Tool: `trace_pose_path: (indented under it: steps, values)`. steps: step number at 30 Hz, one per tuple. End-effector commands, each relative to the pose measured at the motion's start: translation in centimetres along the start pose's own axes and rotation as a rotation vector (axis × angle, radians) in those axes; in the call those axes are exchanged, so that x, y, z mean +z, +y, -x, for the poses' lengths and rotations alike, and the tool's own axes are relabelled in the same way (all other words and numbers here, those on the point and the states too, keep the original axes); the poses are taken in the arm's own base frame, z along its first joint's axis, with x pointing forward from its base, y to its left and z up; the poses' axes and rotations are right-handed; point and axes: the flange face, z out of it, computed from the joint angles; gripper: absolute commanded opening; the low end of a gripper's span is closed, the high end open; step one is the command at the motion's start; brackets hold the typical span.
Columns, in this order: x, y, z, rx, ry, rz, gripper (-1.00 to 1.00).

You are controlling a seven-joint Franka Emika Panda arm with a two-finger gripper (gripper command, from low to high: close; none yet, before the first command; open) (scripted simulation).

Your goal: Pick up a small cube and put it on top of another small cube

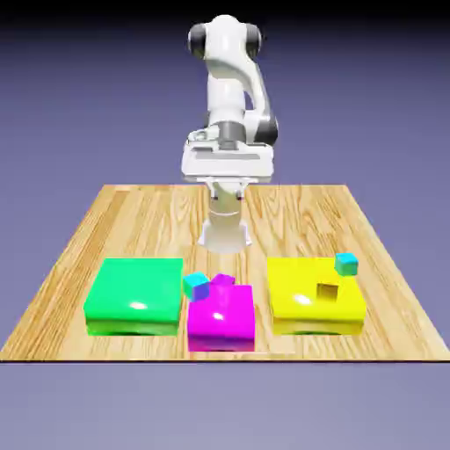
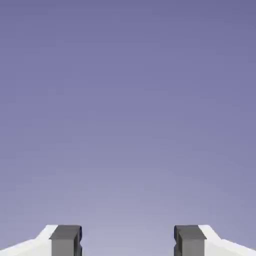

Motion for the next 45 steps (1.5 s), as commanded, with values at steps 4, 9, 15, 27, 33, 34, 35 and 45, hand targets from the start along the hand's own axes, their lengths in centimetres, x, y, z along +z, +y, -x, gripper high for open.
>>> trace_pose_path:
  steps: [4, 9, 15, 27, 33, 34, 35, 45]
  values:
    - [6.4, 5.9, 4.8, 0.189, -0.198, 0.226, 0.0]
    - [11.0, 14.1, 12.0, 0.414, -0.388, 0.557, 0.0]
    - [13.4, 17.5, 15.0, 0.474, -0.43, 0.66, 0.0]
    - [15.3, 18.7, 16.3, 0.474, -0.43, 0.66, -1.0]
    - [11.9, 16.7, 14.3, 0.474, -0.43, 0.661, -1.0]
    - [11.6, 16.6, 14.2, 0.474, -0.43, 0.662, -1.0]
    - [11.6, 16.6, 14.2, 0.474, -0.43, 0.662, -1.0]
    - [10.4, 7.4, 1.8, 0.487, -0.373, 0.525, -1.0]
